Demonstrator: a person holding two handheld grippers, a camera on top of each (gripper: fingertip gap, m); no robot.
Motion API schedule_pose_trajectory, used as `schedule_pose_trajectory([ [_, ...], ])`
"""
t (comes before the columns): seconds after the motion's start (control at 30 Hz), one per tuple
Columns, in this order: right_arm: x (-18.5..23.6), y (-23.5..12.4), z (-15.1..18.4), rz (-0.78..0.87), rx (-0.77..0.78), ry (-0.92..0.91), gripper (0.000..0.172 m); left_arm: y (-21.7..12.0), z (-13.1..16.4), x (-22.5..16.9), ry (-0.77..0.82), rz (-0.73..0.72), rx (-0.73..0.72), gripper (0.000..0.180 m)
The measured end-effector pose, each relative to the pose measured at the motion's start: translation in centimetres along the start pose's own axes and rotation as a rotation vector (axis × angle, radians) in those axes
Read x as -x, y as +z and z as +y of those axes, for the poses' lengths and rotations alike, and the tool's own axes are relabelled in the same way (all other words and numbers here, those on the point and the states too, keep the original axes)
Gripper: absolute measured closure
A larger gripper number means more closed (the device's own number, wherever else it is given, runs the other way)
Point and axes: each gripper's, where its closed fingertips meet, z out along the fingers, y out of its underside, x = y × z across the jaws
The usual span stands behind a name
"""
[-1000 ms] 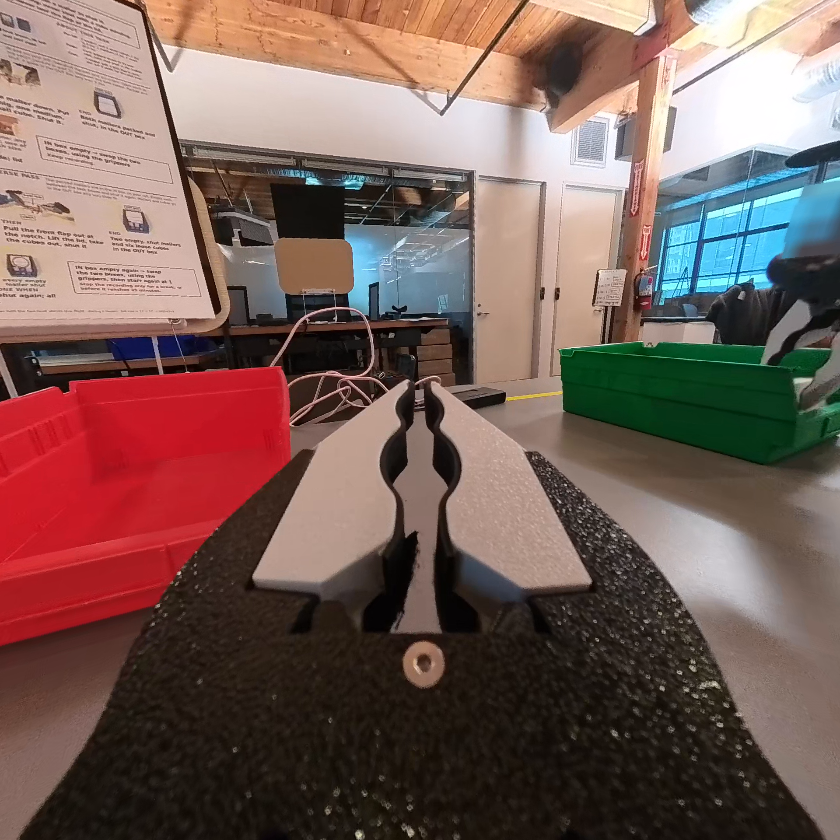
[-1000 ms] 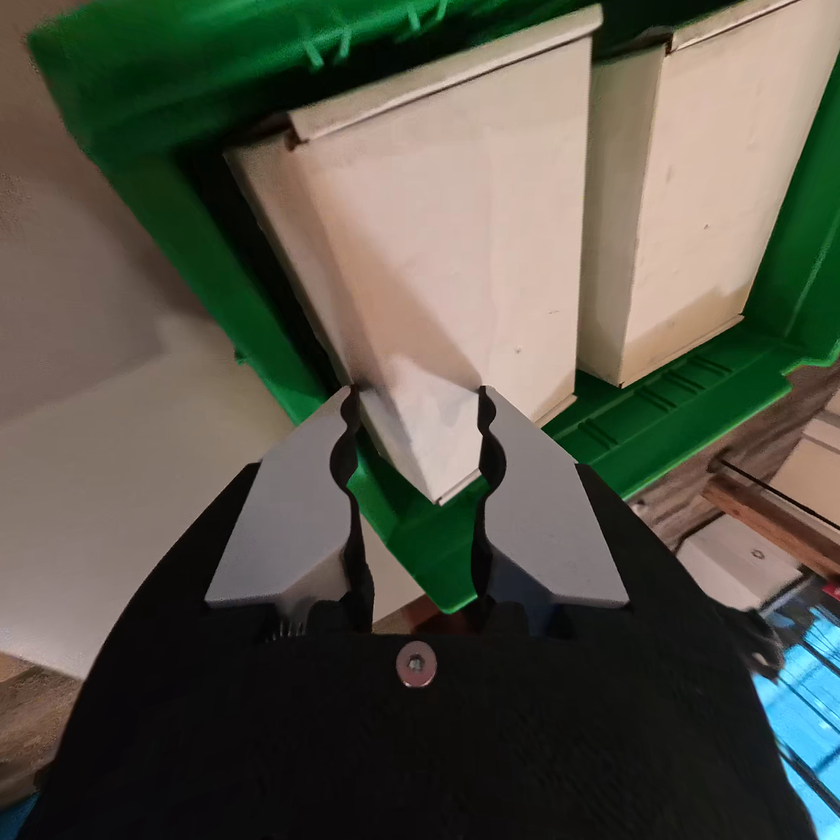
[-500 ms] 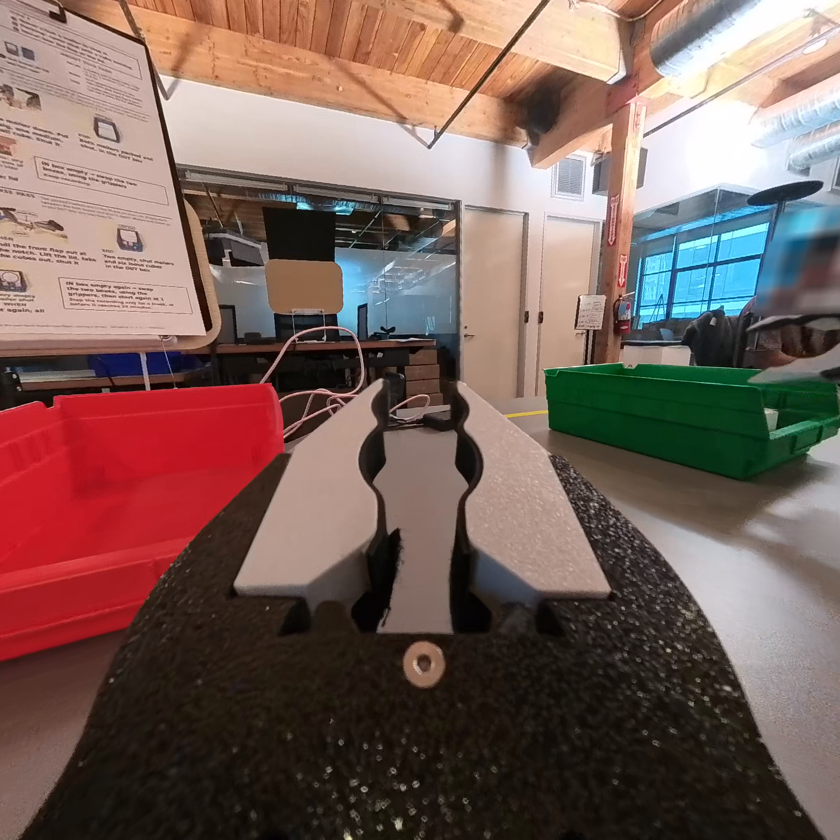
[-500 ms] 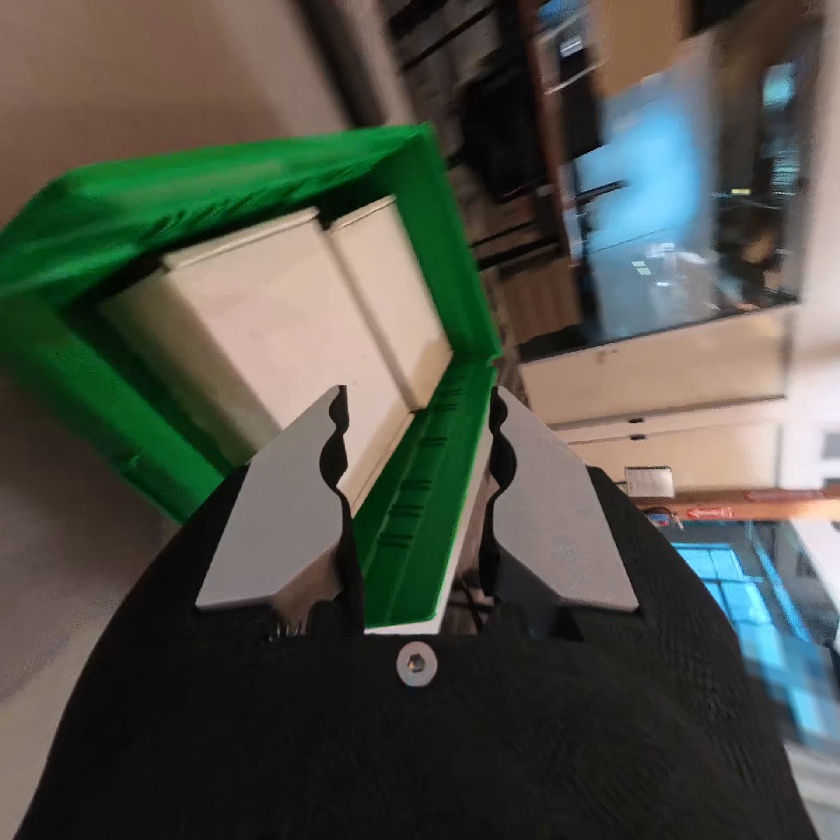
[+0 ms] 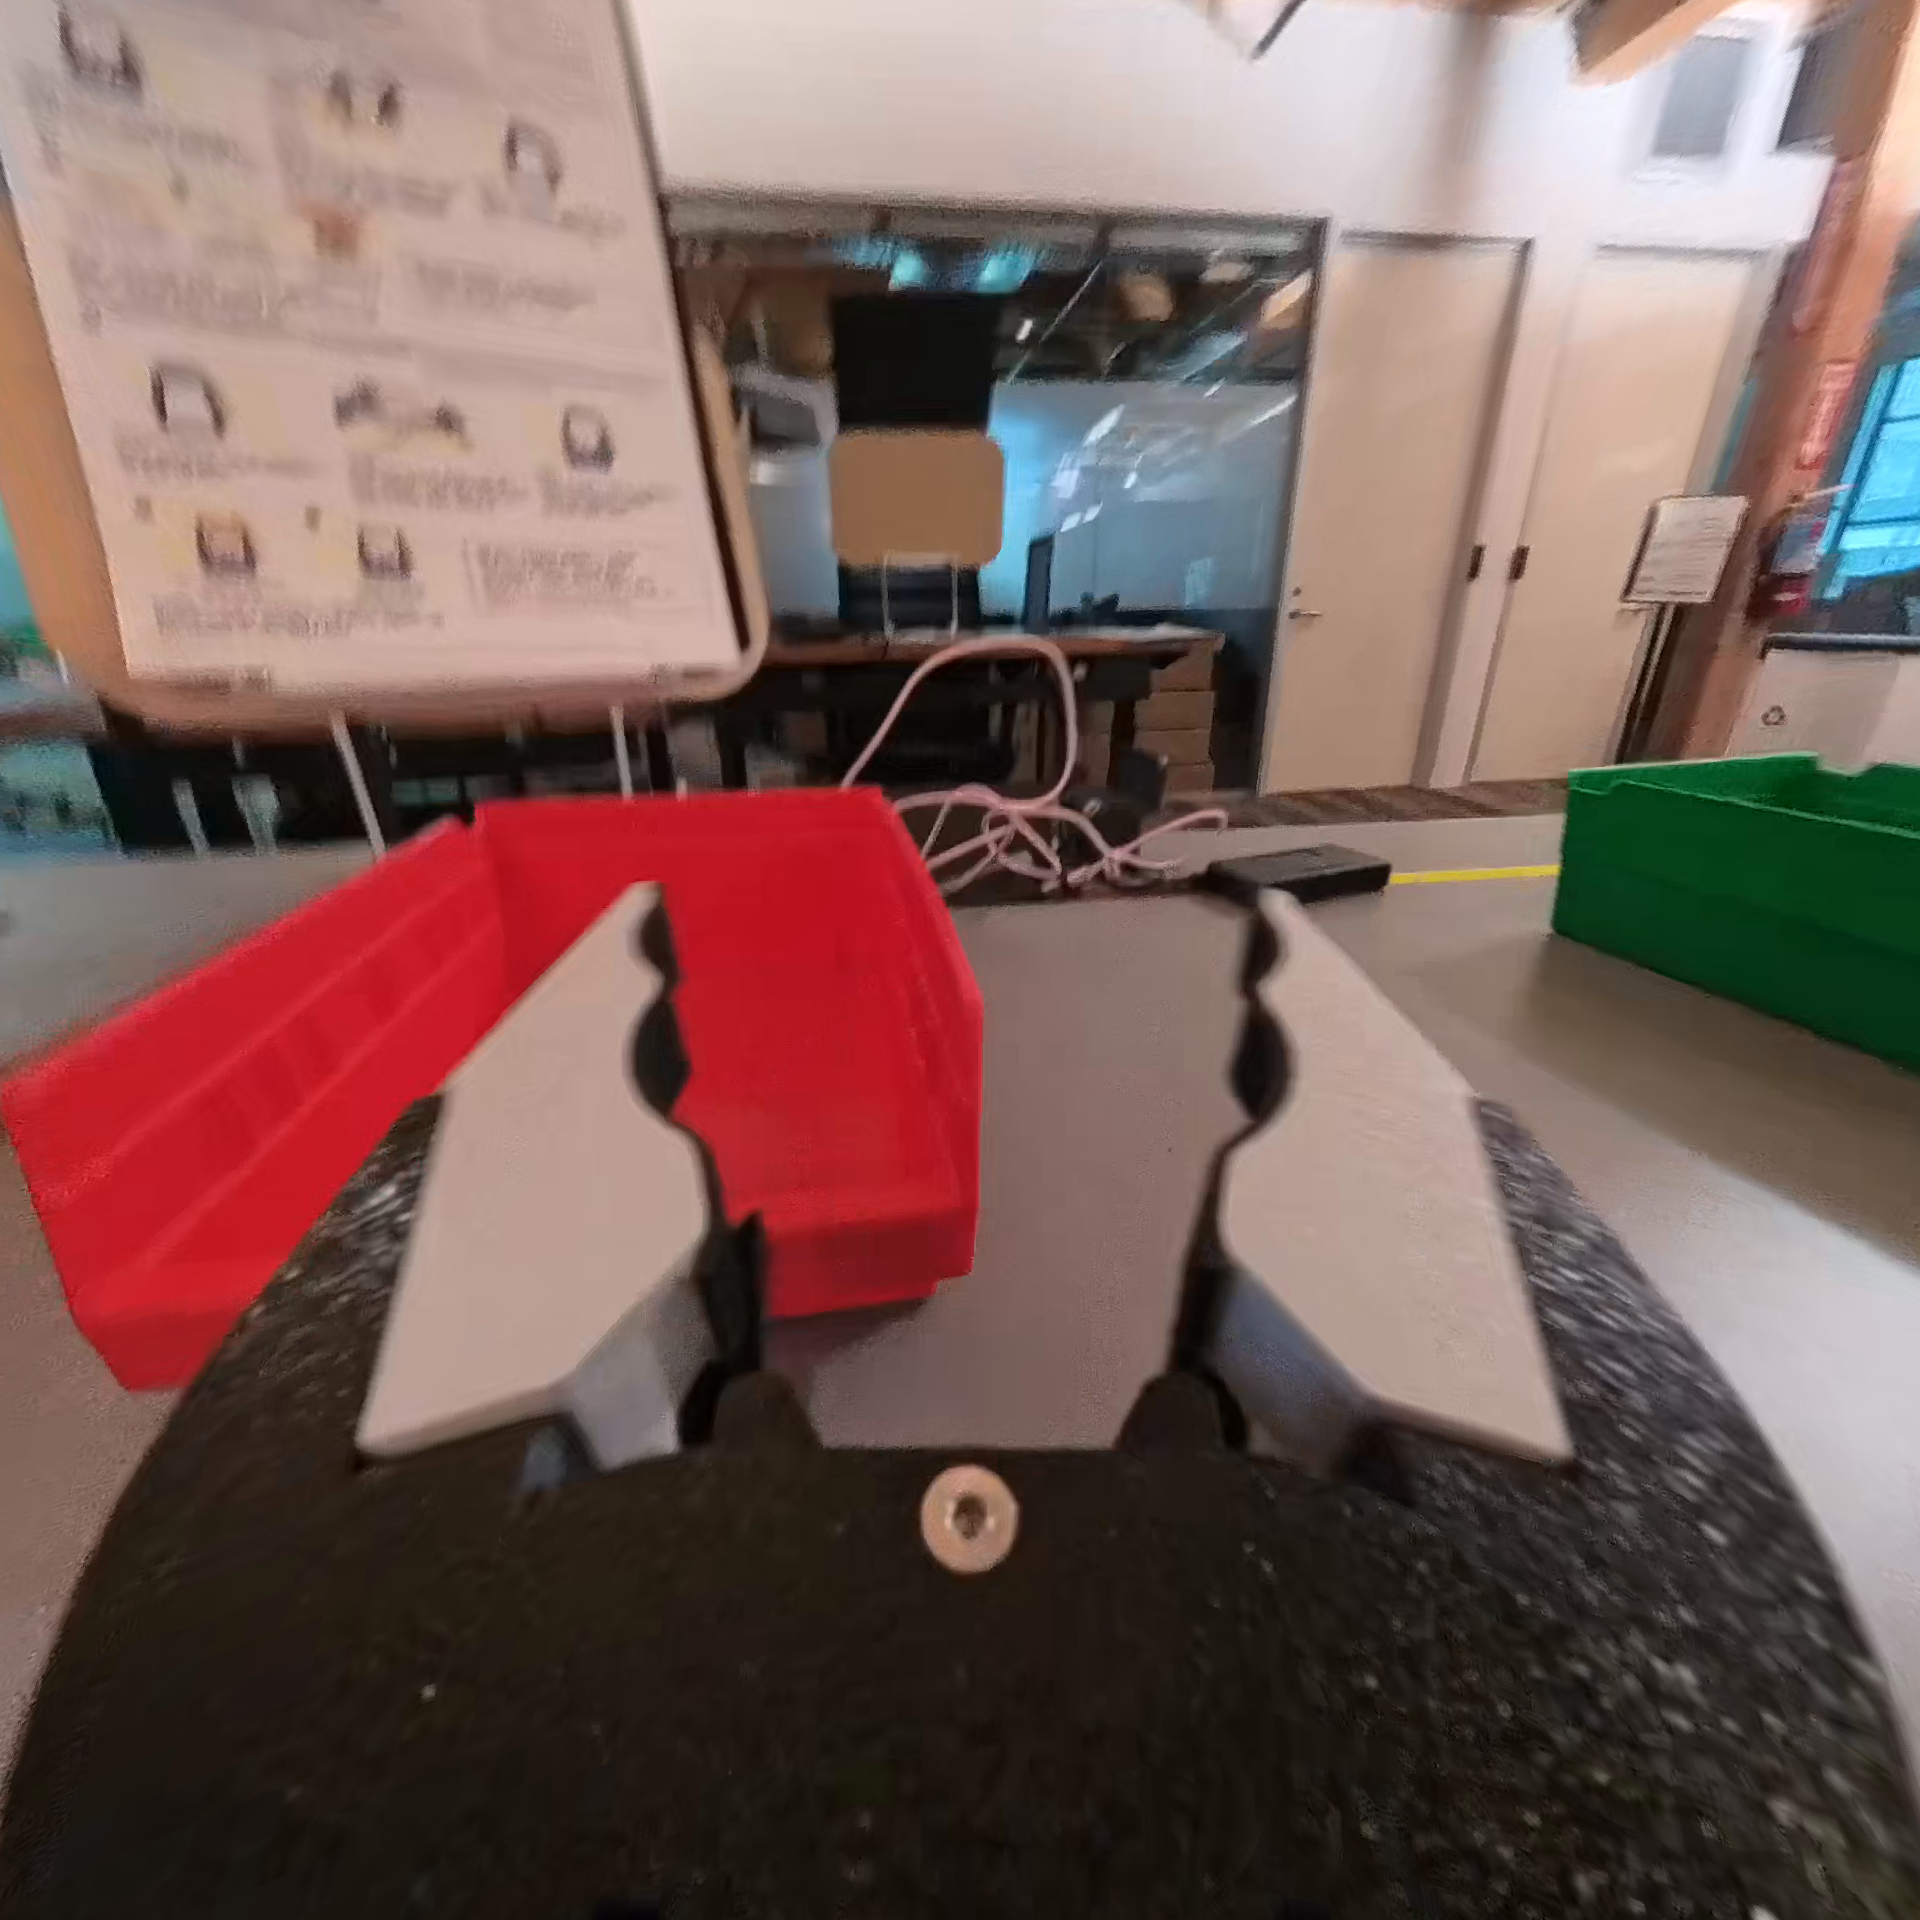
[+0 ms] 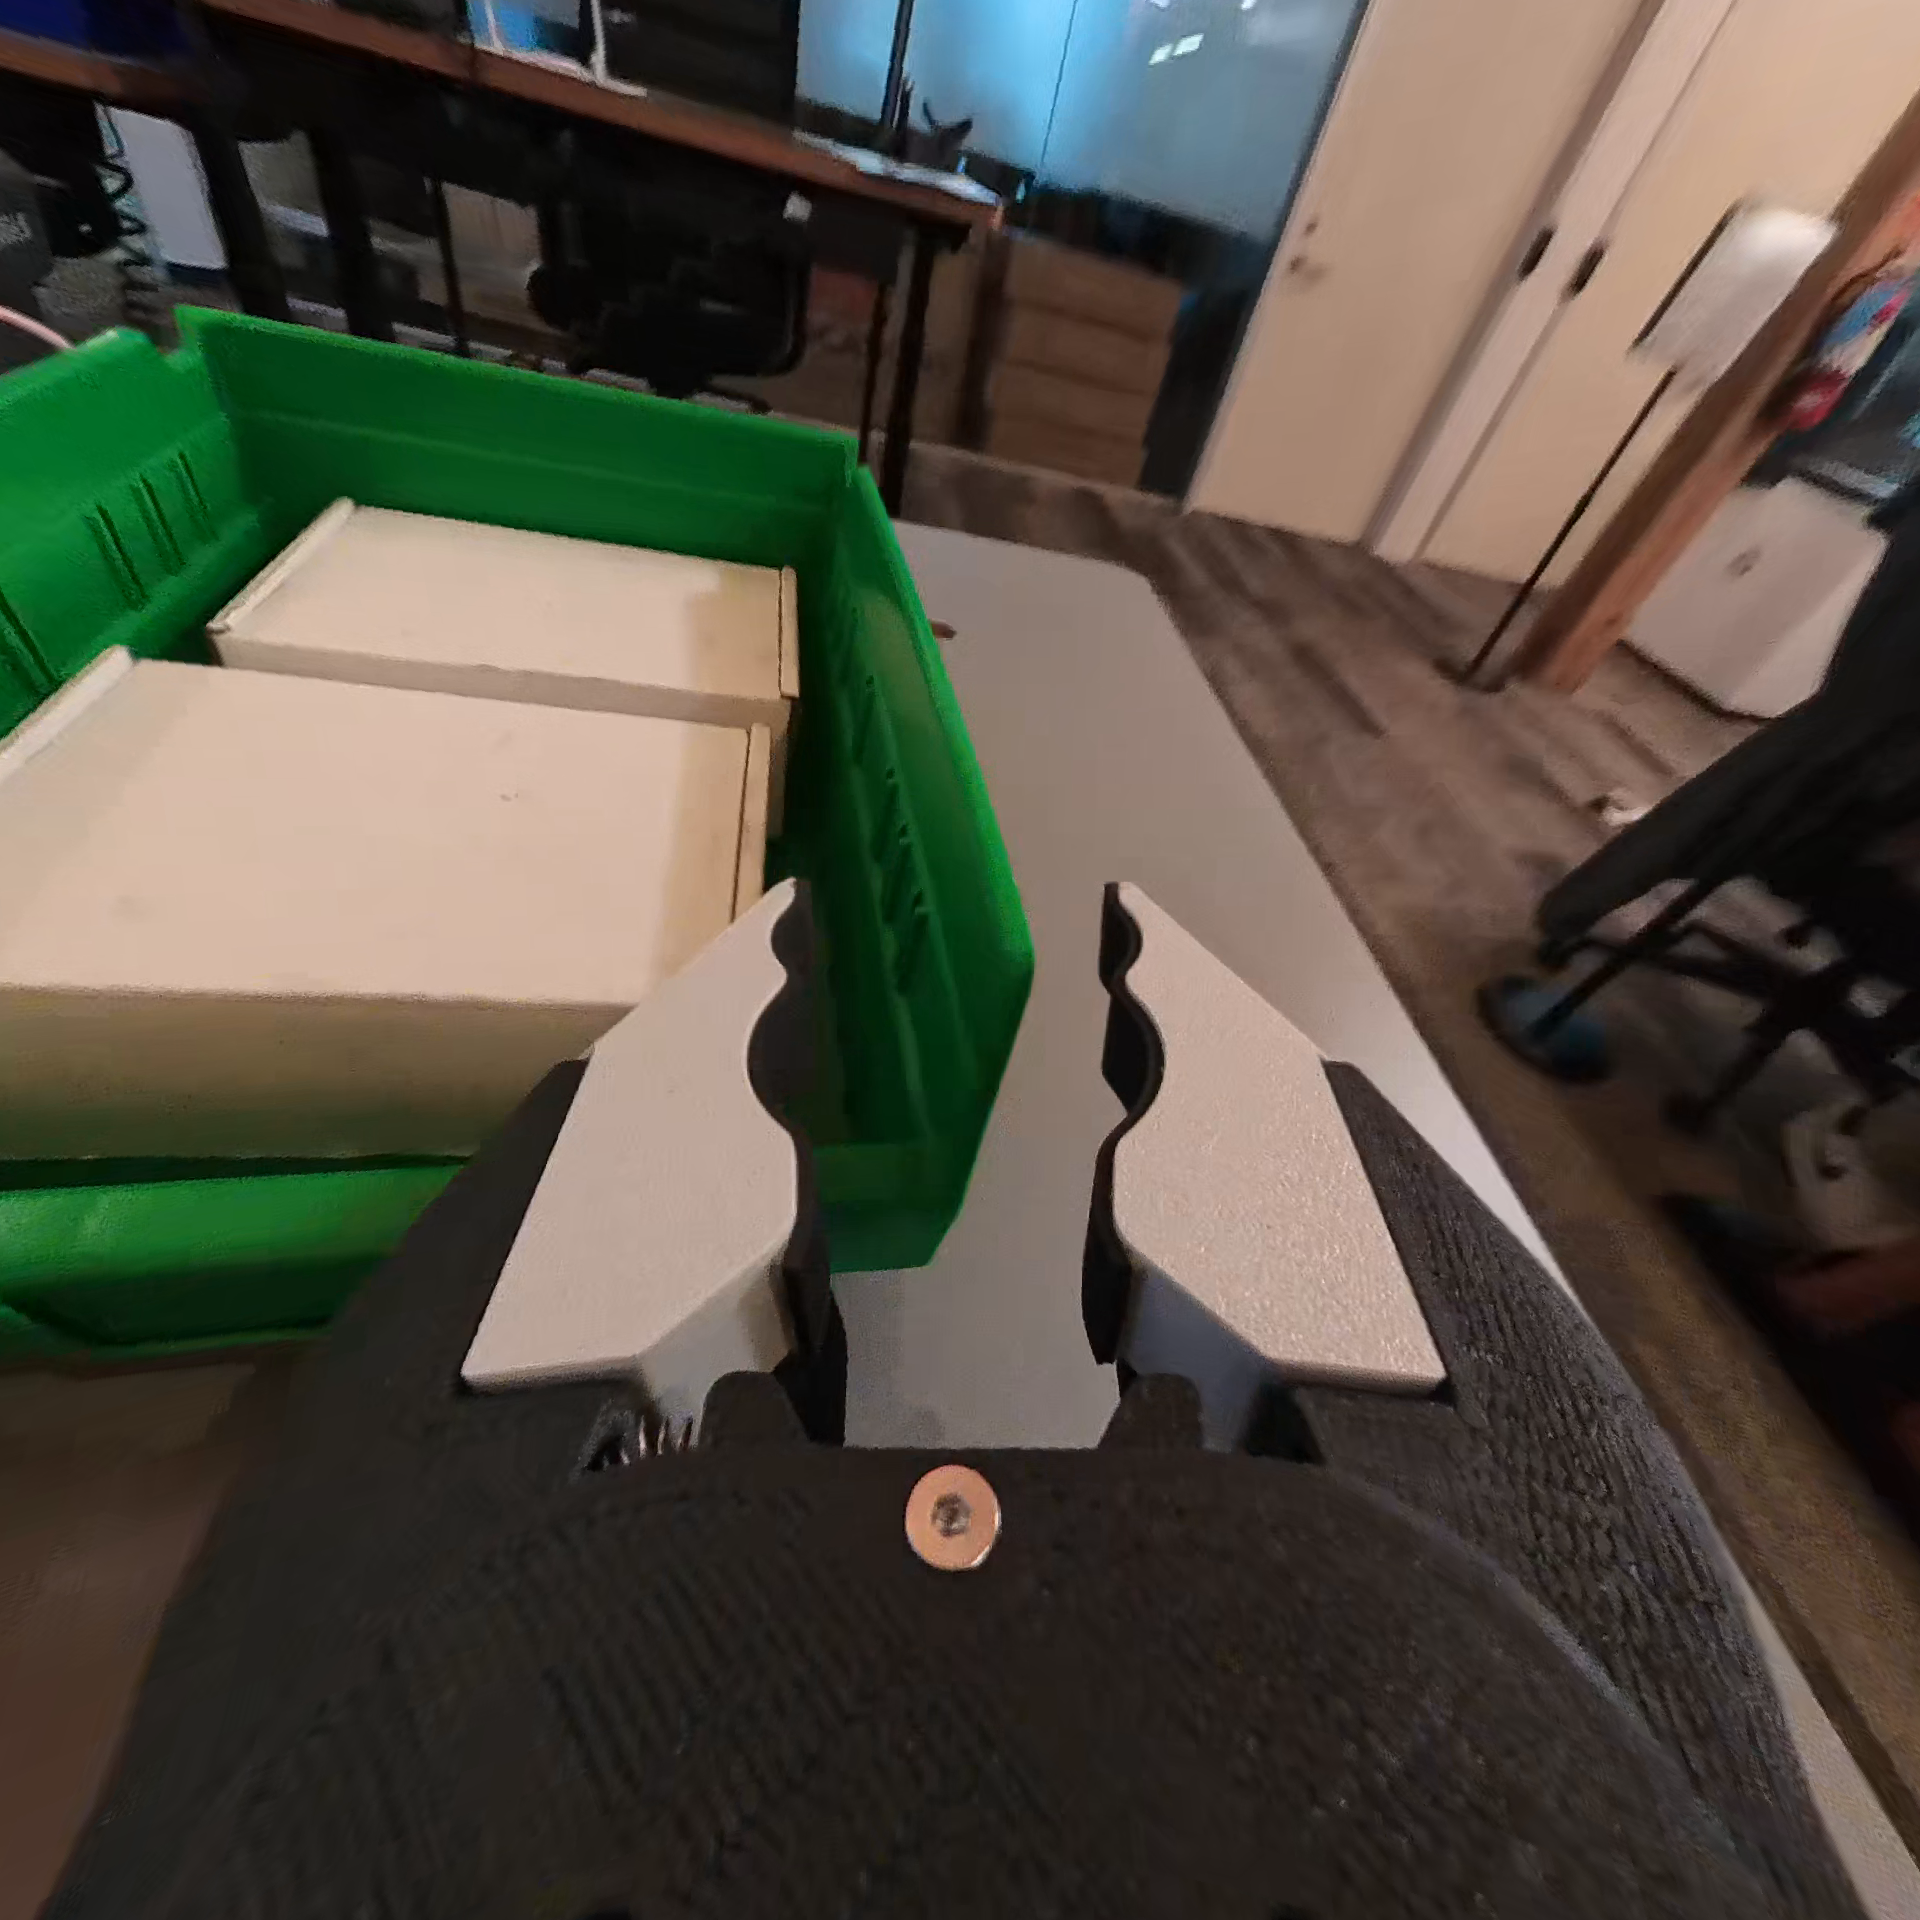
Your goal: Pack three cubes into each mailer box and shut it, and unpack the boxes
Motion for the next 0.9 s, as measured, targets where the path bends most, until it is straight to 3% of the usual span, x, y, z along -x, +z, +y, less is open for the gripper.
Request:
schedule_pose_trajectory([
  [0.07, 0.2, 0.6, 0.7, -0.065, 0.049, 0.018, 0.123, 1.5, 1.8, 0.7, -0.074, -0.003, 0.126, 0.044],
  [0.17, 1.0, 1.3, 2.2, -0.158, 0.165, 0.031, 0.144, 3.3, 4.9, 0.3, -0.050, 0.017, 0.277, 0.039],
  [0.23, 0.8, 1.3, 2.3, -0.166, 0.175, 0.032, 0.160, 4.1, 6.7, -0.3, -0.002, 0.038, 0.363, 0.047],
  [0.33, 2.2, 0.7, 2.3, -0.286, 0.179, 0.128, 0.169, 5.1, 8.4, -0.4, 0.049, 0.053, 0.439, 0.065],
  [0.47, 3.2, -0.2, 2.3, -0.298, 0.173, 0.084, 0.169, 6.2, 9.2, 0.9, 0.115, 0.035, 0.492, 0.083],
  [0.63, 5.1, -1.8, 2.2, -0.320, 0.177, 0.008, 0.168, 6.6, 9.1, 1.8, 0.182, 0.004, 0.491, 0.120],
  [0.9, 9.2, -4.4, 1.8, -0.428, 0.135, -0.007, 0.168, 7.6, 9.0, 1.2, 0.205, 0.042, 0.478, 0.140],
])
